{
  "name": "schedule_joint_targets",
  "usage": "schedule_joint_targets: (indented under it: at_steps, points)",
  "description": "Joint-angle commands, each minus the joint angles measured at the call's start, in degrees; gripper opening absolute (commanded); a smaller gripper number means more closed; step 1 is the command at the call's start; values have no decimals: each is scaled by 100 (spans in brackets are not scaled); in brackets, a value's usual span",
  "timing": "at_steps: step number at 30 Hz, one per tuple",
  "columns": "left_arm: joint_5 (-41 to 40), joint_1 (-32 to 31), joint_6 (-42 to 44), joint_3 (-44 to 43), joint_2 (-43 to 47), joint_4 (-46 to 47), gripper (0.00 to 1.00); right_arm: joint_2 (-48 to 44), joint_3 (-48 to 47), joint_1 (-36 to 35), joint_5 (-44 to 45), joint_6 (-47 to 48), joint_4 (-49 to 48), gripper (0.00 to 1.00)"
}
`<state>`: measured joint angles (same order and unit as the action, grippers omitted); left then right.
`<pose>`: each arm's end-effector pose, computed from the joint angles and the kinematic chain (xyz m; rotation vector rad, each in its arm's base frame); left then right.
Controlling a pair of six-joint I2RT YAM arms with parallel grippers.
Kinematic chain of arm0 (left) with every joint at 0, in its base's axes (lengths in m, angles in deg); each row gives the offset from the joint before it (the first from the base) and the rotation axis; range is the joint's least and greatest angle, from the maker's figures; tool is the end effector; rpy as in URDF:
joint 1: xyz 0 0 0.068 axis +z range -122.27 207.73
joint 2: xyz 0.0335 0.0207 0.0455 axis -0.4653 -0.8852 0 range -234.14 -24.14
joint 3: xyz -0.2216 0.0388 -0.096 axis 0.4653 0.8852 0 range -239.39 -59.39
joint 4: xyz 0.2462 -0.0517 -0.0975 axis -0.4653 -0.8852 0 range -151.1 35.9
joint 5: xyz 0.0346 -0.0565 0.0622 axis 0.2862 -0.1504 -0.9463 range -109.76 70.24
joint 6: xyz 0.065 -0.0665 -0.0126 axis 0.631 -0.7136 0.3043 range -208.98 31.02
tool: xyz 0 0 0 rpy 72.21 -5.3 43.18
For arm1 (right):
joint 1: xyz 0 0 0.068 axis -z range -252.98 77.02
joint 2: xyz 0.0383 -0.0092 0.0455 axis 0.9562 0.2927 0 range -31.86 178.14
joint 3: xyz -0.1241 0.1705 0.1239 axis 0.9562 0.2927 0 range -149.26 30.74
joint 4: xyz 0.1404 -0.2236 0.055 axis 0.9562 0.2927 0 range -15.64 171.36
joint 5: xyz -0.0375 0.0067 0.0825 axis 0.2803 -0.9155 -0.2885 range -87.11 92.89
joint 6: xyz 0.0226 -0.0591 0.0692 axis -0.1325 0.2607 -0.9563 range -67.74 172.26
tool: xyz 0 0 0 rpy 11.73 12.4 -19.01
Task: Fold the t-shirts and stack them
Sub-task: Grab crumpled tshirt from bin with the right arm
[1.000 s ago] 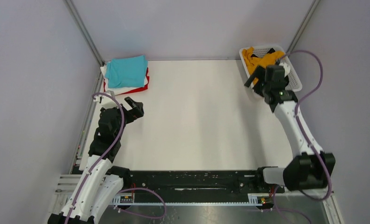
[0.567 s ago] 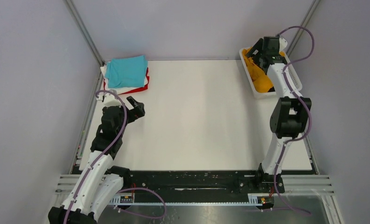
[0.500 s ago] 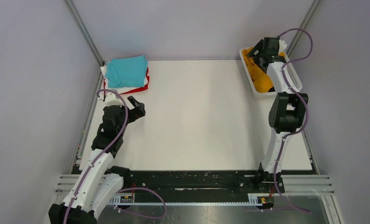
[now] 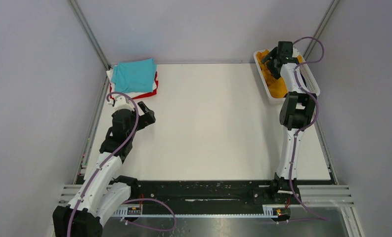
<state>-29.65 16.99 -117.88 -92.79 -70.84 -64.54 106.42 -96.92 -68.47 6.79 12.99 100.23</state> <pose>0.2620 -0.0349 0.2210 -0.4242 1.9431 -0.2780 0.5807 -0.0515 0.1877 0.8624 2.0441 0.2620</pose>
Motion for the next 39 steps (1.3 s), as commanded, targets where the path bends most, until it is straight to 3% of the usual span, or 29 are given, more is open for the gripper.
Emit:
schedule_joint_targets:
  at_steps: [1, 13, 21, 25, 29, 31, 35, 39]
  points:
    - [-130, -4, 63, -275, 37, 322, 99, -89, 57, -30, 152, -186, 179, 85]
    - [-103, -2, 36, -271, 15, 290, 99, 117, 100, -29, 235, -155, 508, 75]
    - [-94, -6, 38, -263, 38, 301, 99, 648, -609, -27, 168, -188, 976, 71]
    - [-90, -6, 39, -262, 22, 305, 99, 708, -629, -31, 100, -209, 956, 57]
    - [-80, -6, 41, -264, 33, 288, 99, 612, -621, -23, 123, -143, 902, 25]
    - [-79, -6, 38, -265, 61, 277, 99, 444, -599, -16, 156, -26, 826, 15]
    - [-62, -4, 41, -242, 146, 264, 99, -142, -477, -3, 260, 357, 530, 0]
    - [-9, -6, 18, -220, 255, 257, 99, -1134, -80, -3, 408, 799, -14, 0]
